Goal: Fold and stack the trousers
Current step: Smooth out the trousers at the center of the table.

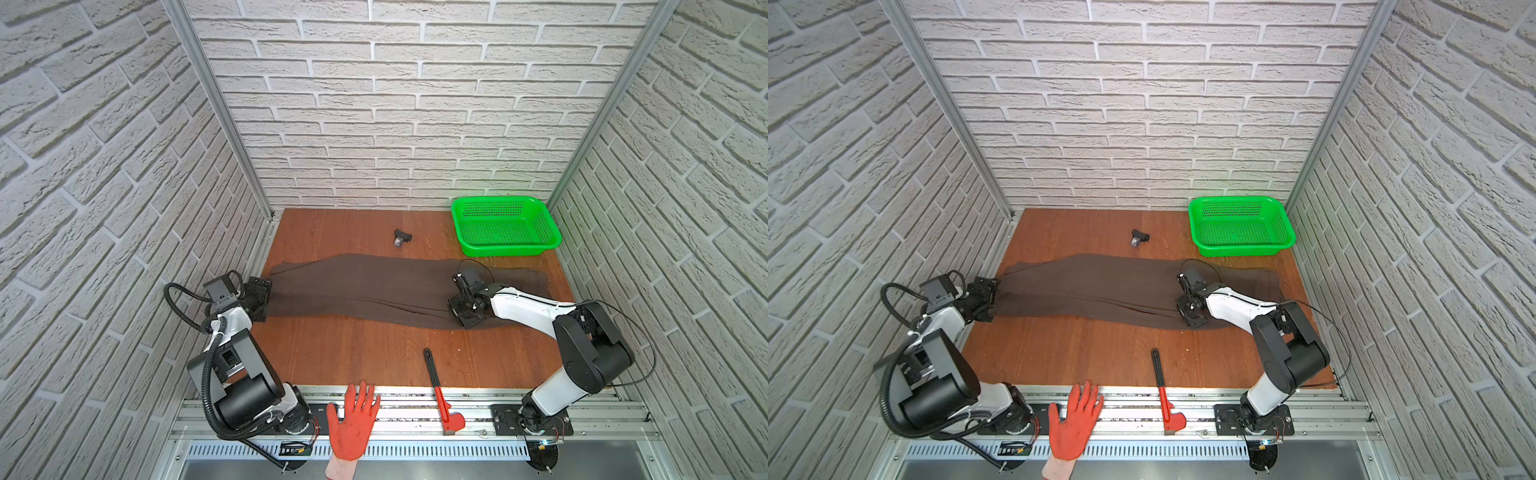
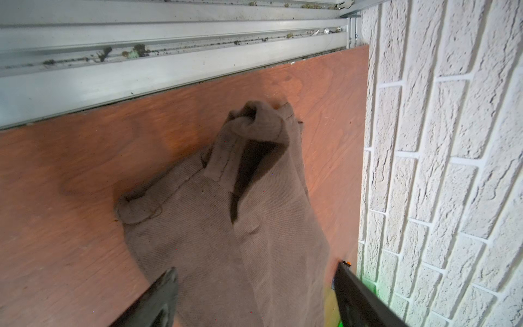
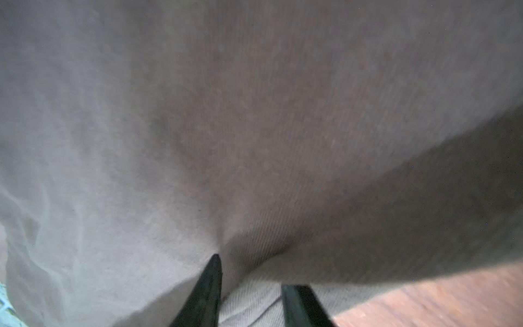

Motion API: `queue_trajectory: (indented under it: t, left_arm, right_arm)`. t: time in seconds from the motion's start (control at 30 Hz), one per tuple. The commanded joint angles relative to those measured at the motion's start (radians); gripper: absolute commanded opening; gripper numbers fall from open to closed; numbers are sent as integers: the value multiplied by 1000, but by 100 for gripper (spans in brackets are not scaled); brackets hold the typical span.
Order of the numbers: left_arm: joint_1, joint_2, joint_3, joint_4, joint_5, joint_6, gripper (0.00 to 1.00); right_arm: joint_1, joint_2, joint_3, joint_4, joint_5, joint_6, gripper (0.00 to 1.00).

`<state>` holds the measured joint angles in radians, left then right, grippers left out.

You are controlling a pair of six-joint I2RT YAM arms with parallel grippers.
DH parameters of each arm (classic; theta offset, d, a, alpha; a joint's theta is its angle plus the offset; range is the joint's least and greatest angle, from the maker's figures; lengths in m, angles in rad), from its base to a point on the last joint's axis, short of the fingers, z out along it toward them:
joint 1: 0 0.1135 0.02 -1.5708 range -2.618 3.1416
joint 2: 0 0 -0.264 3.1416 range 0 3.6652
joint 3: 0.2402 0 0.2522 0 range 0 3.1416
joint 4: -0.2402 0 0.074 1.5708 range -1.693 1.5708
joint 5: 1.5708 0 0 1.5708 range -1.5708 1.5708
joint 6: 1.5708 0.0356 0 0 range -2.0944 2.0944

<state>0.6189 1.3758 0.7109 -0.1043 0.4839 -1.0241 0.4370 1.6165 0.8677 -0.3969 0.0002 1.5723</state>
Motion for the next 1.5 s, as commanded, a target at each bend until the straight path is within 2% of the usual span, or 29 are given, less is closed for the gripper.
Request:
queue_trajectory:
  t: [0.0, 0.33, 0.7, 0.83, 0.93, 1.07, 1.13, 1.2, 1.27, 1.33, 1.47]
  left_arm:
    - [13, 22, -5, 24, 11, 6, 85]
    - [-18, 121, 44, 39, 67, 15, 85]
    - [-135, 281, 90, 144, 64, -34, 86]
    - [-147, 338, 101, 193, 53, -55, 80]
    - [-146, 366, 114, 200, 33, -53, 70]
    - [-145, 374, 132, 206, 21, -64, 48]
    - [-147, 365, 142, 185, 21, -62, 46]
    - [-147, 344, 144, 148, 16, -42, 54]
    - [-147, 309, 138, 90, -3, -19, 69]
    - [-145, 276, 121, 66, -10, -18, 72]
    - [-146, 213, 112, 47, -23, -27, 72]
  right_arm:
    - [6, -4, 3, 36, 21, 21, 6]
    - [-54, -212, -20, -91, 99, -30, 5]
    - [-101, -173, -50, -48, 30, -64, 5]
    - [-104, -161, -54, -31, 13, -70, 5]
    - [-108, -154, -56, -21, -3, -73, 5]
    - [-107, -150, -49, -19, -14, -83, 5]
    - [-109, -148, -47, -22, -16, -89, 5]
    - [-109, -145, -47, -19, -21, -91, 5]
    - [-110, -139, -46, -17, -27, -93, 5]
    - [-110, -135, -48, -13, -33, -93, 5]
    - [-111, -132, -43, -13, -37, -95, 5]
